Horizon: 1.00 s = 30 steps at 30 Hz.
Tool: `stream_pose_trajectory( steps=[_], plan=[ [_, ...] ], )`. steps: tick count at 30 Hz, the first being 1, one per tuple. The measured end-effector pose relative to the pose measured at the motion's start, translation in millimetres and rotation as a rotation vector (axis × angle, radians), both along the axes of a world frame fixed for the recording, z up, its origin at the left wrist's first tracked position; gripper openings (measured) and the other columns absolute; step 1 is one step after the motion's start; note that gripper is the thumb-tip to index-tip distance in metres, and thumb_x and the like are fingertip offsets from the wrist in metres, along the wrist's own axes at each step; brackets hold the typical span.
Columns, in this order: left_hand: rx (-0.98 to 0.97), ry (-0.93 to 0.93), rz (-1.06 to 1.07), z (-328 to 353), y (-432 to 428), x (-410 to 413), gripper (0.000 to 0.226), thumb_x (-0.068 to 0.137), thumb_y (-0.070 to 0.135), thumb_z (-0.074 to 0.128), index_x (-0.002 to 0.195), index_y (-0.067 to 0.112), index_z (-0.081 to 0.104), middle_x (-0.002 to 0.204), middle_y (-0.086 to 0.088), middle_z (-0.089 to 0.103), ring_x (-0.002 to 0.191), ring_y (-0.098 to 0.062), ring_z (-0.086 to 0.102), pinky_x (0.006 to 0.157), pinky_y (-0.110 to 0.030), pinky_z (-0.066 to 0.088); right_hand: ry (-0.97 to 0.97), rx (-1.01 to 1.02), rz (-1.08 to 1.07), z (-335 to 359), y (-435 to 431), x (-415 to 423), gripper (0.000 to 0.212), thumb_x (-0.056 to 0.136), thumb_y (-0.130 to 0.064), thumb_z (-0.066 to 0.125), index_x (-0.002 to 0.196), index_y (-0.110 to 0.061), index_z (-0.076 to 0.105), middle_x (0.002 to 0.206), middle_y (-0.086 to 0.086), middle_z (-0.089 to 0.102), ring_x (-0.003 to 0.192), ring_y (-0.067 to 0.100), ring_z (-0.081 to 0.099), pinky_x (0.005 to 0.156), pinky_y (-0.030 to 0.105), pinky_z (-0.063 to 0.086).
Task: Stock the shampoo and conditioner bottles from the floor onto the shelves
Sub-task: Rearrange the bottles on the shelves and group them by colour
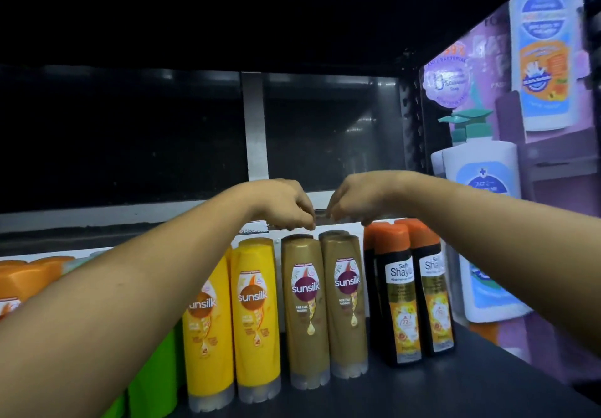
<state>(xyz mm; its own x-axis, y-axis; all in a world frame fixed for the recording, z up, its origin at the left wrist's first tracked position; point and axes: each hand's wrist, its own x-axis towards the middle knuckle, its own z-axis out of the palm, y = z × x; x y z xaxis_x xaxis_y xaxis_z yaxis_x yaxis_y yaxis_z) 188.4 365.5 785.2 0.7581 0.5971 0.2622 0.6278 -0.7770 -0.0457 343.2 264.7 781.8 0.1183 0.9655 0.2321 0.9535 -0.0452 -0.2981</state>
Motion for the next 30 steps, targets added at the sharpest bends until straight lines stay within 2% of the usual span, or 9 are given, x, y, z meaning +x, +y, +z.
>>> stream_pose_trajectory(
  steps=[3,10,12,15,19,22,25,30],
  plan=[
    [0.135,-0.012,-0.053,-2.7,-20.4,-0.5,0.032,0.098,0.037,0.063,0.123,0.021,0.075,0.117,0.006,0.072,0.102,-0.013,0.066,0.09,-0.032,0.059,-0.134,0.111,0.011,1.3,-43.9,2.9,0.033,0.097,-0.025,0.057,0.127,-0.02,0.07,0.129,-0.005,0.067,0.113,0.016,0.061,0.095,0.029,0.049],
    [0.13,0.004,-0.154,-5.5,-76.8,9.4,0.037,0.097,0.039,0.063,0.13,0.023,0.07,0.121,0.005,0.072,0.103,-0.012,0.066,0.079,-0.022,0.052,-0.238,0.11,-0.08,-8.6,-114.7,15.7,0.034,0.098,-0.031,0.055,0.128,-0.028,0.069,0.133,-0.007,0.064,0.117,0.016,0.057,0.101,0.033,0.044],
    [0.138,0.017,-0.173,-5.1,-93.1,13.2,0.038,0.097,0.041,0.063,0.13,0.023,0.069,0.12,0.005,0.072,0.102,-0.012,0.067,0.08,-0.024,0.054,-0.251,0.099,-0.101,-12.2,-127.9,18.0,0.035,0.099,-0.033,0.055,0.131,-0.027,0.067,0.135,-0.006,0.063,0.12,0.018,0.057,0.102,0.033,0.044],
    [0.158,0.057,-0.184,-5.1,-115.8,17.3,0.04,0.097,0.044,0.062,0.132,0.025,0.067,0.12,0.004,0.072,0.104,-0.014,0.067,0.089,-0.032,0.058,-0.269,0.091,-0.117,-17.5,-144.1,20.9,0.038,0.099,-0.034,0.054,0.134,-0.025,0.065,0.136,-0.004,0.062,0.12,0.018,0.057,0.099,0.031,0.044],
    [0.165,0.112,-0.178,-7.4,-136.0,21.3,0.045,0.097,0.048,0.062,0.137,0.029,0.063,0.123,0.005,0.07,0.108,-0.016,0.066,0.095,-0.038,0.056,-0.297,0.065,-0.126,-21.3,-162.2,21.5,0.039,0.098,-0.034,0.053,0.133,-0.022,0.065,0.132,-0.002,0.064,0.107,0.015,0.056,0.091,0.03,0.044],
    [0.166,0.134,-0.154,-9.1,-141.9,27.1,0.046,0.095,0.051,0.063,0.137,0.032,0.062,0.124,0.006,0.069,0.109,-0.015,0.064,0.096,-0.038,0.056,-0.3,0.057,-0.134,-22.5,-174.3,24.5,0.038,0.097,-0.034,0.054,0.13,-0.021,0.066,0.129,0.001,0.067,0.112,0.019,0.06,0.097,0.035,0.049],
    [0.169,0.127,-0.134,-9.1,-147.1,31.6,0.046,0.095,0.051,0.064,0.137,0.032,0.062,0.122,0.006,0.068,0.108,-0.016,0.063,0.095,-0.038,0.055,-0.304,0.026,-0.148,-26.3,-187.9,30.1,0.042,0.099,-0.036,0.053,0.138,-0.021,0.061,0.135,0.0,0.063,0.118,0.019,0.058,0.093,0.028,0.043],
    [0.188,0.119,-0.091,-11.5,-141.2,47.5,0.05,0.093,0.051,0.068,0.137,0.029,0.06,0.122,0.004,0.065,0.104,-0.017,0.059,0.091,-0.036,0.053,-0.267,0.014,-0.173,-29.7,-189.7,49.3,0.043,0.099,-0.033,0.055,0.141,-0.025,0.057,0.141,0.0,0.06,0.123,0.019,0.056,0.091,0.027,0.039]
  ],
)
